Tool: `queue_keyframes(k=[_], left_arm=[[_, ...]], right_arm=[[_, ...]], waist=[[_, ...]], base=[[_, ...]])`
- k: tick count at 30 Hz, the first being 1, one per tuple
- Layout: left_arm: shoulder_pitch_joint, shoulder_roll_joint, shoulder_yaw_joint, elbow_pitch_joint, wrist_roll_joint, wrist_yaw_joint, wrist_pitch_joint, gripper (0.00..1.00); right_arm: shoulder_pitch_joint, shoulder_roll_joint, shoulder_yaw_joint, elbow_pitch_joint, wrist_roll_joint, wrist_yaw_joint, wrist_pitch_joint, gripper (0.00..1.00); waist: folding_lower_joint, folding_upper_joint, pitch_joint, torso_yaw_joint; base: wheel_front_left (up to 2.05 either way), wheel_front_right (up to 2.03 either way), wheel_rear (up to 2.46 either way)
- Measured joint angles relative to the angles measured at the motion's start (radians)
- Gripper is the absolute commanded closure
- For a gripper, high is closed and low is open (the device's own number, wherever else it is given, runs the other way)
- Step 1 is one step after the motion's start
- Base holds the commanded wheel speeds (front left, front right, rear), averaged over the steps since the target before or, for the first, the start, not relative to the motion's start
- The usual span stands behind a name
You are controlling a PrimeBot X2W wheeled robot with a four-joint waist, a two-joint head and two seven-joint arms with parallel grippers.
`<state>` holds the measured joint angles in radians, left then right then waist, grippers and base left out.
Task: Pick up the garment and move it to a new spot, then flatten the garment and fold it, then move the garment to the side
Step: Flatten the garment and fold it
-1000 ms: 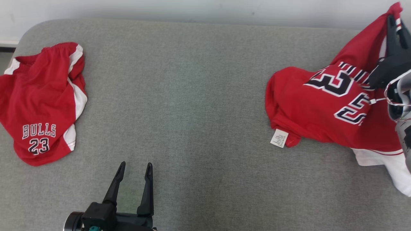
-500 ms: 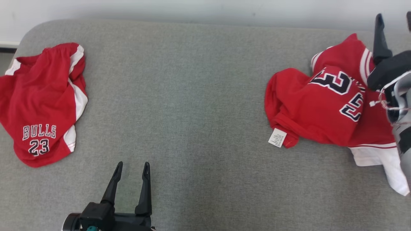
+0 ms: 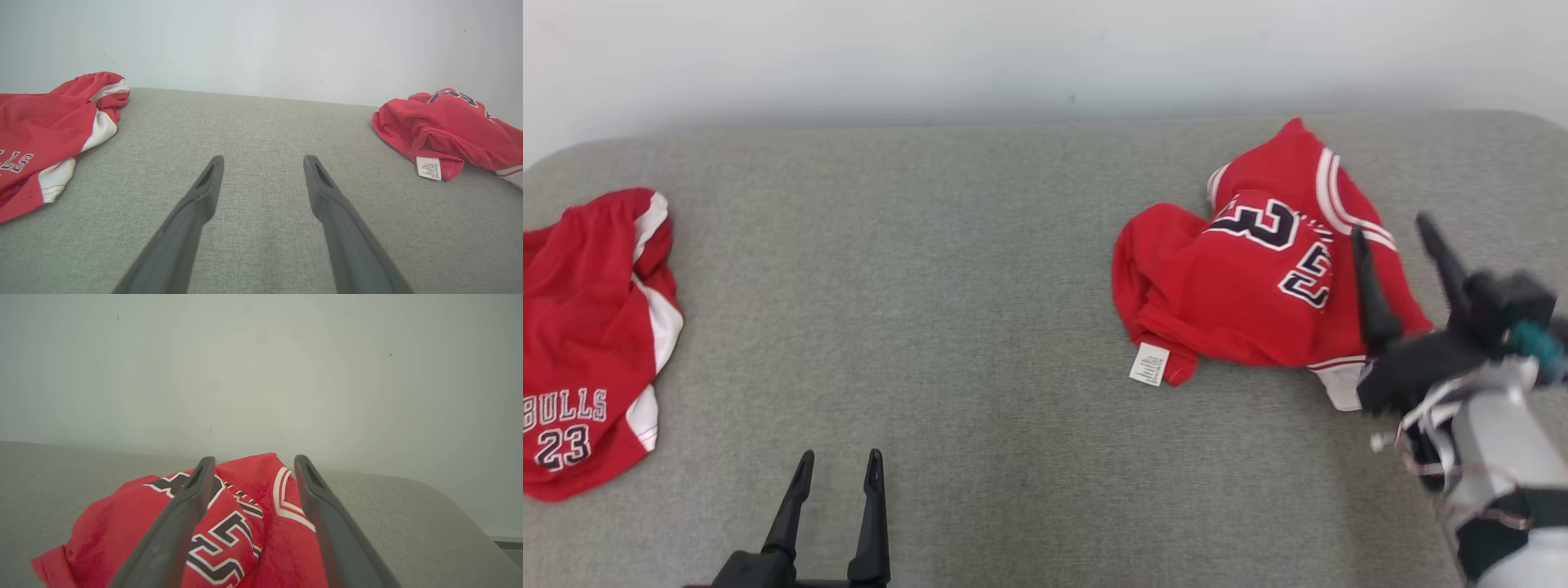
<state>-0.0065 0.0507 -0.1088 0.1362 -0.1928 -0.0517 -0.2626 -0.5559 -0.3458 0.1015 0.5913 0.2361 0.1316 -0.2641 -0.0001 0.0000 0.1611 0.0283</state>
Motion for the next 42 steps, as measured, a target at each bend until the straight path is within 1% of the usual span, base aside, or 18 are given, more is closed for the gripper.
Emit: queue_keyframes(k=[4,8,10,13,18,29,30,31,32,35,37,39,42], left_arm=[[0.008,0.000,0.004,0.001,0.005,-0.002,0.000,0.00],[0.007,0.000,0.003,0.001,0.008,-0.010,0.000,0.00],[0.006,0.000,0.002,0.000,0.008,-0.010,0.000,0.00],[0.005,0.000,-0.001,0.002,0.008,-0.011,0.000,0.00],[0.002,0.000,-0.006,0.003,0.010,-0.016,0.000,0.00],[-0.005,0.000,-0.003,0.006,0.015,-0.019,0.000,0.00],[-0.005,0.000,-0.002,0.006,0.015,-0.019,0.000,0.00],[-0.005,0.000,-0.002,0.006,0.014,-0.019,0.000,0.00],[-0.005,0.000,-0.002,0.006,0.014,-0.019,0.000,0.00],[-0.004,0.000,0.000,0.008,0.012,-0.018,0.000,0.00],[-0.001,0.000,0.002,0.010,0.010,-0.014,0.000,0.00],[0.005,0.000,0.005,0.011,0.008,-0.010,0.000,0.00],[0.012,0.000,0.009,0.010,0.007,-0.009,0.000,0.00]], right_arm=[[0.135,0.016,0.005,-0.060,0.026,0.000,0.000,0.00],[0.248,0.049,0.017,-0.105,0.032,0.000,0.000,0.00],[0.292,0.058,0.030,-0.107,0.031,0.000,0.000,0.00],[0.310,0.060,0.036,-0.086,0.022,0.000,0.000,0.00],[0.296,0.063,0.030,-0.009,-0.010,0.000,0.000,0.00],[0.166,0.053,0.034,0.204,-0.065,0.000,0.000,0.00],[0.158,0.053,0.034,0.217,-0.067,0.000,0.000,0.33],[0.147,0.054,0.035,0.231,-0.069,0.000,0.000,0.56],[0.139,0.055,0.038,0.246,-0.070,0.000,0.000,1.00],[0.121,0.062,0.043,0.280,-0.070,0.000,-0.001,1.00],[0.121,0.072,0.039,0.279,-0.058,0.000,0.000,1.00],[0.133,0.087,0.041,0.247,-0.036,0.000,0.000,1.00],[0.177,0.109,0.064,0.159,0.000,0.000,0.000,1.00]], waist=[[0.0000,-0.0001,-0.017,-0.029],[-0.0001,-0.0001,-0.025,-0.046],[-0.0001,-0.0001,-0.021,-0.049],[0.0000,0.0000,-0.016,-0.049],[0.0000,0.0000,-0.006,-0.042],[0.0001,0.0000,0.010,0.009],[0.0001,0.0000,0.011,0.013],[0.0001,0.0000,0.013,0.016],[0.0001,0.0000,0.014,0.019],[0.0001,0.0000,0.010,0.021],[0.0001,0.0000,0.002,0.020],[0.0001,0.0000,-0.009,0.017],[0.0001,0.0000,-0.029,0.010]], base=[[0.00,0.00,0.00],[0.00,0.00,0.00],[0.00,0.00,0.00],[0.00,0.00,0.00],[0.00,0.00,0.00],[0.00,0.00,0.00],[0.00,0.00,0.00],[0.00,0.00,0.00],[0.00,0.00,0.00],[0.00,0.00,0.00],[0.00,0.00,0.00],[0.00,0.00,0.00],[0.00,0.00,0.00]])
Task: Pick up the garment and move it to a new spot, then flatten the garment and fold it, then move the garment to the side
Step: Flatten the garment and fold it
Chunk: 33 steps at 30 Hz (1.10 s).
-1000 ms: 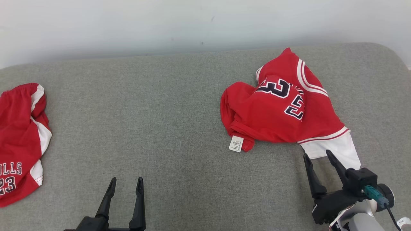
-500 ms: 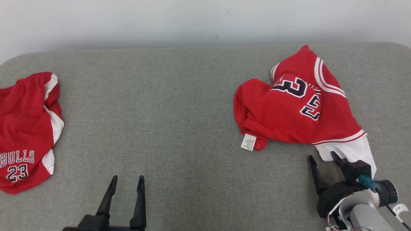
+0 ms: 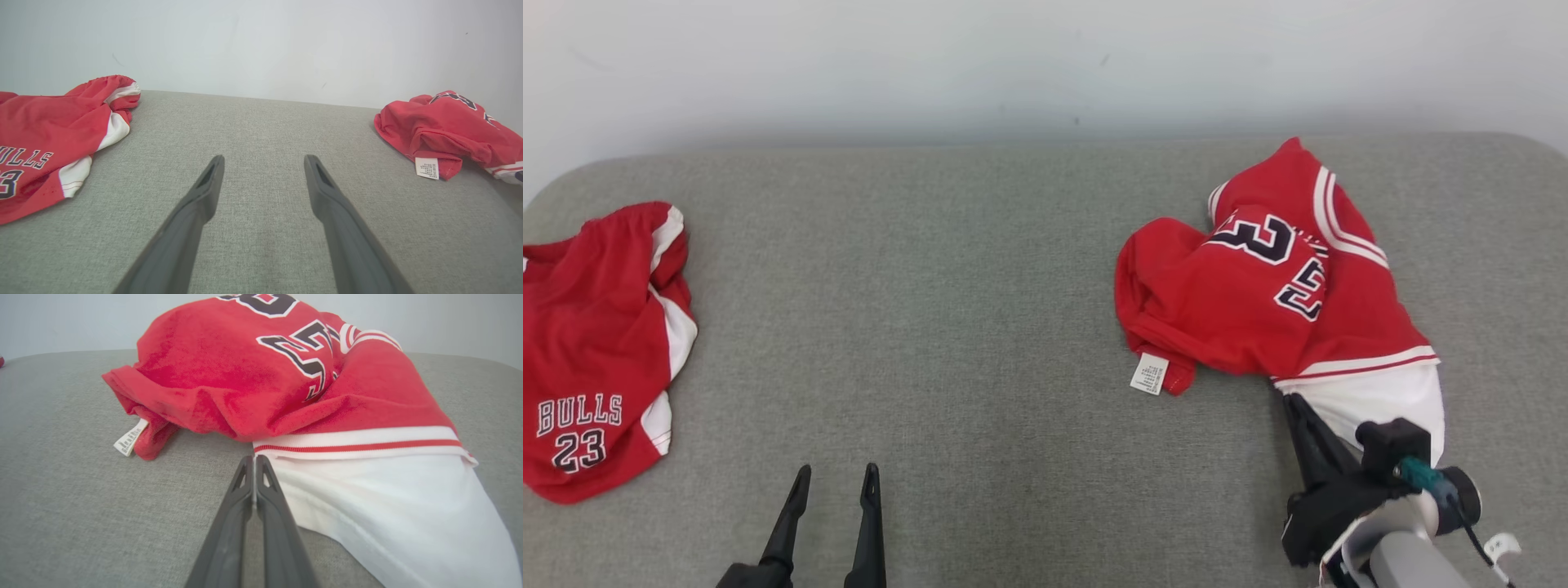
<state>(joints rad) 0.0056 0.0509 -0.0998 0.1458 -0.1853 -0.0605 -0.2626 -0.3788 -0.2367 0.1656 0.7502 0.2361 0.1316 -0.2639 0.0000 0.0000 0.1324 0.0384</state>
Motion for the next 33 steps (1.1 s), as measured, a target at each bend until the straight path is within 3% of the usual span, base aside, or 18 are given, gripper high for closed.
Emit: queue_keyframes(k=[7,17,19,20,21,33], left_arm=[[0.033,0.000,-0.008,-0.003,-0.008,0.004,0.000,0.00],[0.034,0.000,-0.013,-0.004,-0.008,0.000,0.000,0.00],[0.034,0.000,-0.012,-0.003,-0.008,-0.001,0.000,0.00],[0.034,0.000,-0.012,-0.002,-0.008,-0.001,0.000,0.00],[0.034,0.000,-0.012,0.001,-0.008,-0.001,0.000,0.00],[0.040,0.000,-0.003,0.004,-0.007,-0.002,0.000,0.00]], right_arm=[[0.175,0.009,0.039,-0.229,0.037,0.000,0.018,1.00],[0.463,0.023,0.027,-0.559,0.054,0.000,0.200,1.00],[0.493,0.023,0.026,-0.568,0.028,0.000,0.241,1.00],[0.504,0.023,0.018,-0.571,0.017,0.000,0.246,0.67],[0.507,0.028,0.007,-0.579,0.017,0.000,0.242,0.00],[0.484,0.042,-0.044,-0.702,0.027,0.000,0.100,0.00]], waist=[[0.0000,0.0001,-0.031,-0.042],[0.0001,0.0000,-0.031,-0.068],[0.0000,0.0001,-0.030,-0.067],[0.0001,0.0001,-0.031,-0.066],[0.0001,0.0001,-0.033,-0.066],[0.0000,0.0001,-0.068,-0.073]], base=[[0.00,0.00,0.00],[0.00,0.00,0.00],[0.00,0.00,0.00],[0.00,0.00,0.00],[0.00,0.00,0.00],[0.00,0.00,0.00]])
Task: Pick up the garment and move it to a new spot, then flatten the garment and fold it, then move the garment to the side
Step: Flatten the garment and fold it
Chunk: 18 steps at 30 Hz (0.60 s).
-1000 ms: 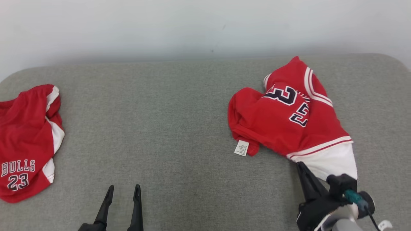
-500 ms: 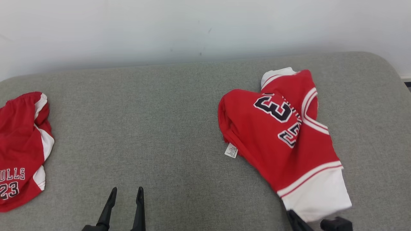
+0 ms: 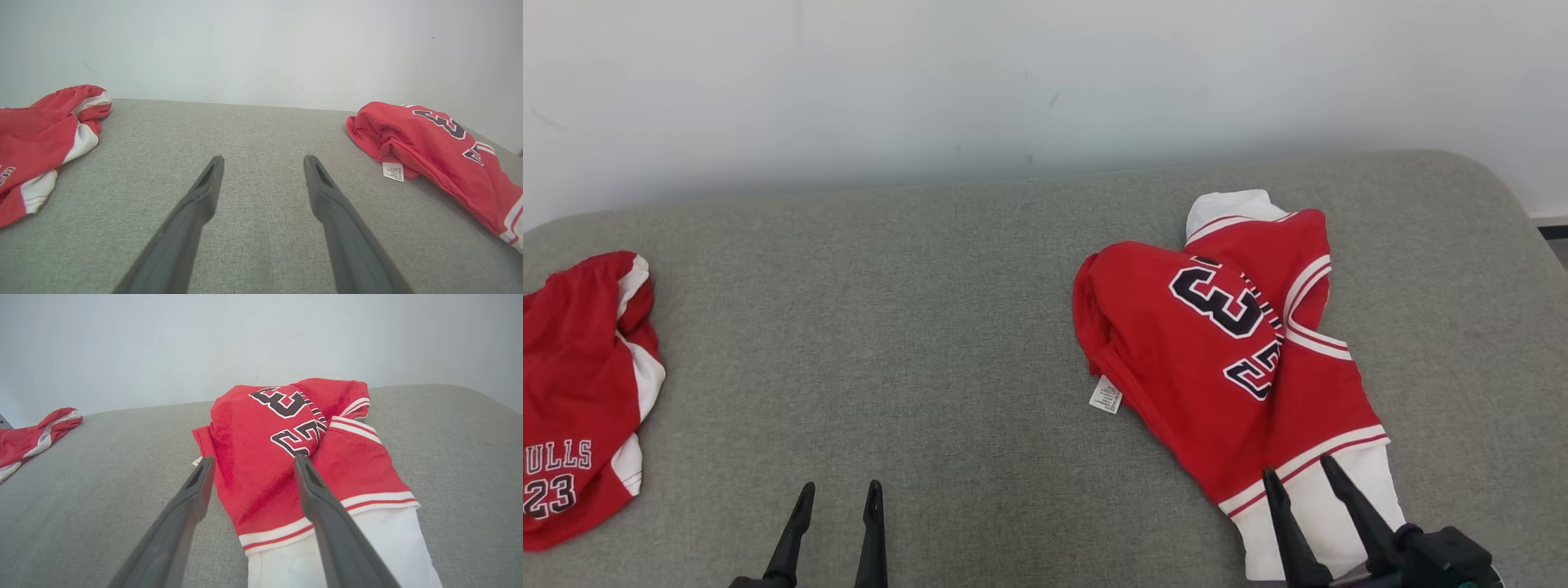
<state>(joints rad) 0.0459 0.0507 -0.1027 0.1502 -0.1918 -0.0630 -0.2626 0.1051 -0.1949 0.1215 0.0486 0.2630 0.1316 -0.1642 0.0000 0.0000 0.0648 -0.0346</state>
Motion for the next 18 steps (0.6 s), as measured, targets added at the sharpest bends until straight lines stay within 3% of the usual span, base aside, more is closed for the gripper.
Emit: queue_keyframes(k=[10,18], left_arm=[[-0.059,0.000,0.021,0.013,0.059,-0.035,0.000,0.00],[-0.217,0.033,-0.040,0.129,0.094,-0.061,0.000,0.00]], right_arm=[[-0.075,0.035,0.001,0.130,0.021,0.000,-0.092,0.00],[-0.137,0.087,0.026,0.175,0.027,0.000,-0.097,0.00]], waist=[[0.0000,0.0000,0.015,-0.050],[0.0001,0.0000,0.053,-0.102]], base=[[0.00,0.00,0.00],[0.00,0.00,0.00]])
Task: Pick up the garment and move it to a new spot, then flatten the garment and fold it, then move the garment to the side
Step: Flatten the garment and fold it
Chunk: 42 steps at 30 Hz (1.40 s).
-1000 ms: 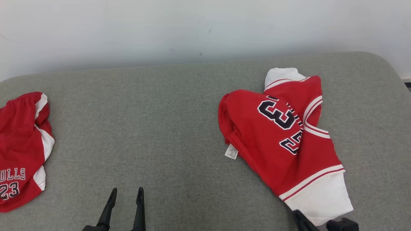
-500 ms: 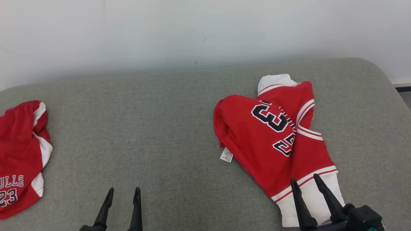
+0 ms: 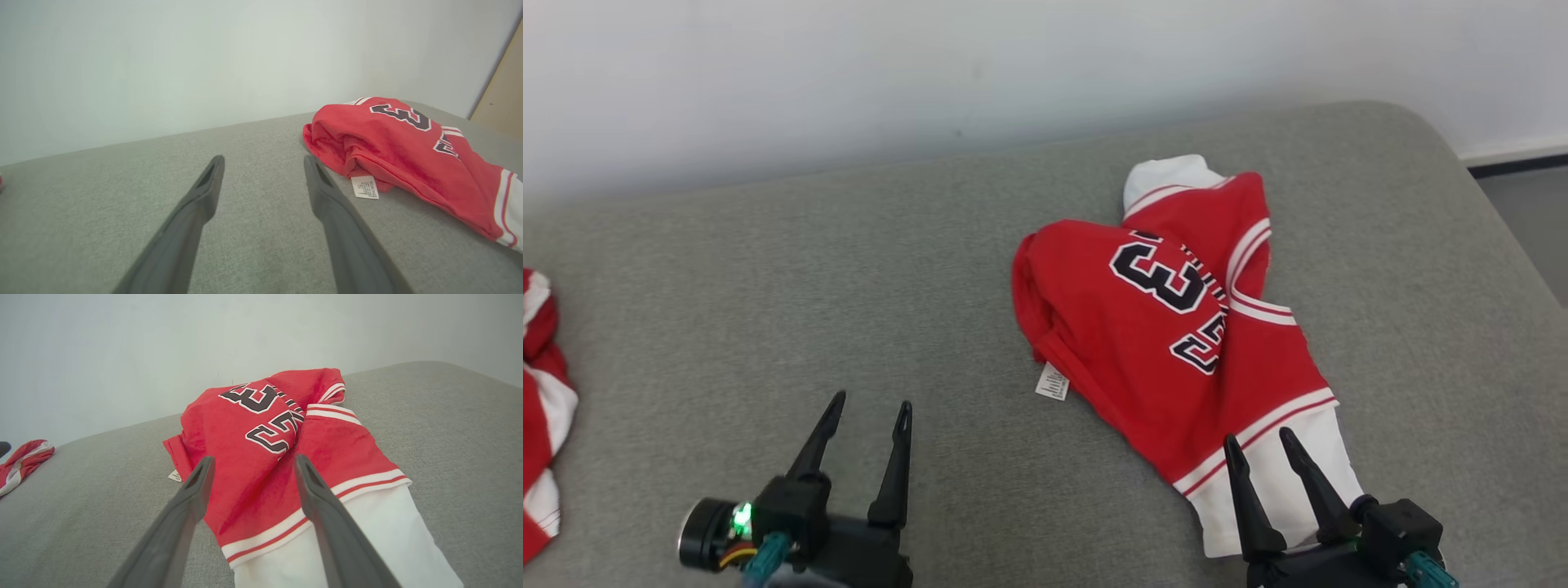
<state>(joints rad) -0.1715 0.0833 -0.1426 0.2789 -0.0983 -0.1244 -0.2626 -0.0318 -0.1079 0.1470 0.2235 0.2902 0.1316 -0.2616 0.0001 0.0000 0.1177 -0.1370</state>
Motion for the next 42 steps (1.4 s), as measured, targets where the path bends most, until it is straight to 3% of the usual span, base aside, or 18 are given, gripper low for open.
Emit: queue_keyframes(k=[25,27,34,42], left_arm=[[-0.376,0.158,-0.307,0.352,-0.086,-0.006,0.000,0.00],[-0.393,0.160,-0.313,0.355,-0.088,-0.006,0.000,1.00],[-0.399,0.162,-0.303,0.315,-0.075,-0.006,0.000,1.00],[-0.290,0.180,-0.272,0.171,-0.048,0.003,0.000,1.00]], right_arm=[[-0.097,0.055,0.010,-0.031,0.040,0.000,0.000,0.00],[-0.097,0.055,0.010,-0.033,0.044,0.000,0.000,0.00],[-0.088,0.056,-0.011,-0.036,0.042,0.000,0.000,0.00],[-0.068,0.056,-0.037,-0.022,0.012,0.000,0.000,0.00]], waist=[[0.0001,0.0001,0.189,-0.257],[0.0001,0.0001,0.200,-0.270],[0.0001,0.0001,0.205,-0.272],[0.0000,0.0001,0.165,-0.199]], base=[[0.00,0.00,0.00],[0.00,0.00,0.00],[0.00,0.00,0.00],[0.00,0.00,0.00]])
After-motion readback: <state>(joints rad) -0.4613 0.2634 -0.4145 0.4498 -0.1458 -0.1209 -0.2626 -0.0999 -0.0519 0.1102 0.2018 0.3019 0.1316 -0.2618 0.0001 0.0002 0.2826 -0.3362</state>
